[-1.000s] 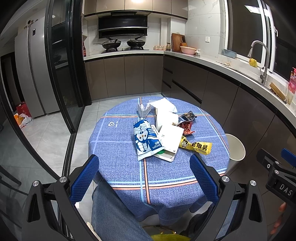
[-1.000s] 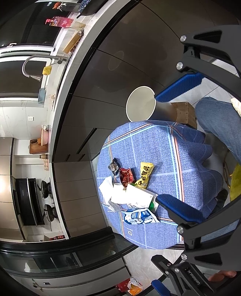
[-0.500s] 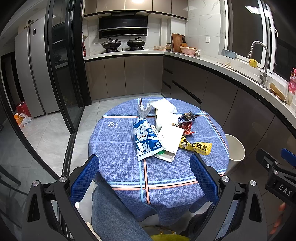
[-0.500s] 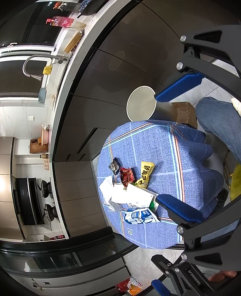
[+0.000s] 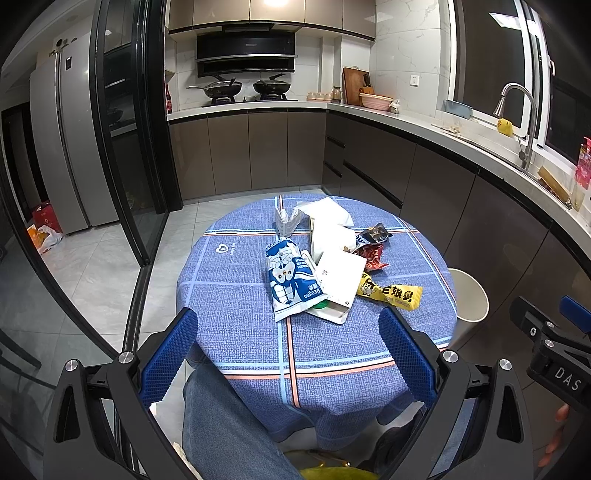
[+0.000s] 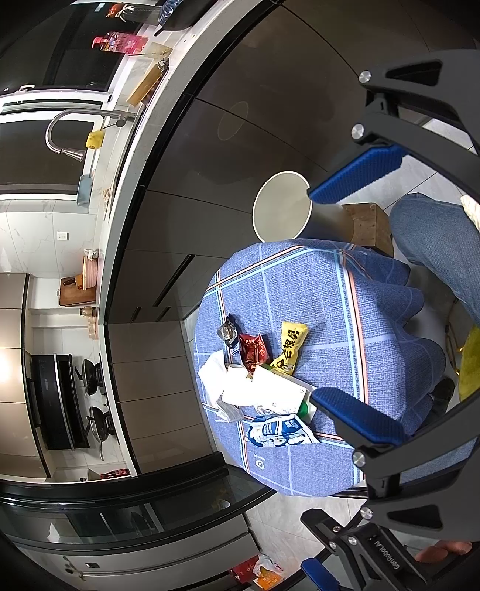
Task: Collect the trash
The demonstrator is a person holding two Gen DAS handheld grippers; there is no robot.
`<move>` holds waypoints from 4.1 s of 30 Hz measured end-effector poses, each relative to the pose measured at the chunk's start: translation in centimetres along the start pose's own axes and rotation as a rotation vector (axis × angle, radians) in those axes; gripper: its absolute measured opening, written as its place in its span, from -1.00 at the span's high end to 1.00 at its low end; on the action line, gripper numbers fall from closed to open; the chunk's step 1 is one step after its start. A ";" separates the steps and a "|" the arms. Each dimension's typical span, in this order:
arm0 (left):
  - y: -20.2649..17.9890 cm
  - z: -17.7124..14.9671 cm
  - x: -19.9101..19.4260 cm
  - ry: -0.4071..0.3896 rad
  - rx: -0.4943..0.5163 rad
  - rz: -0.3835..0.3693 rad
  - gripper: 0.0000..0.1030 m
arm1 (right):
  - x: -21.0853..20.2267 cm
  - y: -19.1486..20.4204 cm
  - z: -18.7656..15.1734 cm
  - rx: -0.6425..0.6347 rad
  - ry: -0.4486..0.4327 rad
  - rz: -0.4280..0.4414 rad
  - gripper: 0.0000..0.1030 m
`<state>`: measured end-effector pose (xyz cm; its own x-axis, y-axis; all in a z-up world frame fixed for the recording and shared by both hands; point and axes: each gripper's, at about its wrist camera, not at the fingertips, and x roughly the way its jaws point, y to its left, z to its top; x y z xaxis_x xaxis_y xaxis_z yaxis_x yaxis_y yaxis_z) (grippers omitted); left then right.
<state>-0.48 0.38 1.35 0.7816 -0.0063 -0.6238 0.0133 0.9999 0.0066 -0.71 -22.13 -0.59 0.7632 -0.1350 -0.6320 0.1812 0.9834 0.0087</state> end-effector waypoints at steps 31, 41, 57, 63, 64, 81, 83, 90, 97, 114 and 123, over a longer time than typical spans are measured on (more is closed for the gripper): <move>-0.4 0.7 0.0 -0.003 -0.004 -0.007 -0.84 | -0.1 0.1 0.6 -0.003 -0.004 0.002 -0.94; -0.5 0.5 0.4 0.001 -0.003 -0.009 -0.84 | 0.2 -0.1 1.1 0.003 -0.002 -0.001 -0.94; -0.6 0.6 2.0 0.036 -0.003 -0.010 -0.84 | 1.6 -0.2 1.1 0.005 0.016 -0.002 -0.94; -0.6 0.7 3.0 0.055 -0.003 -0.007 -0.84 | 2.7 0.0 0.9 0.003 0.038 0.003 -0.94; -0.6 0.7 3.2 0.055 -0.005 -0.007 -0.84 | 3.0 0.0 0.9 0.002 0.042 0.004 -0.94; 5.0 1.5 13.2 0.198 -0.093 -0.188 -0.83 | 15.3 4.5 -0.8 -0.075 0.224 0.501 -0.93; 5.5 2.2 15.1 0.218 -0.103 -0.217 -0.83 | 17.3 5.8 -1.1 -0.075 0.263 0.522 -0.93; 6.1 3.3 21.5 0.321 -0.108 -0.269 -0.76 | 22.9 9.0 -2.1 -0.102 0.348 0.506 -0.34; 6.2 4.2 24.5 0.350 -0.110 -0.298 -0.77 | 25.2 10.9 -2.1 -0.147 0.356 0.467 -0.09; 4.0 5.1 23.6 0.343 -0.041 -0.355 -0.69 | 24.3 9.4 -1.2 -0.354 0.125 0.281 -0.19; 1.2 2.7 24.9 0.496 0.017 -0.536 -0.02 | 25.3 7.7 1.0 -0.231 0.192 0.535 0.22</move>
<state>20.68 1.39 -12.07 0.2904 -0.4841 -0.8254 0.3275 0.8608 -0.3896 20.60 -18.08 -15.69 0.5820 0.3878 -0.7148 -0.3521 0.9125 0.2084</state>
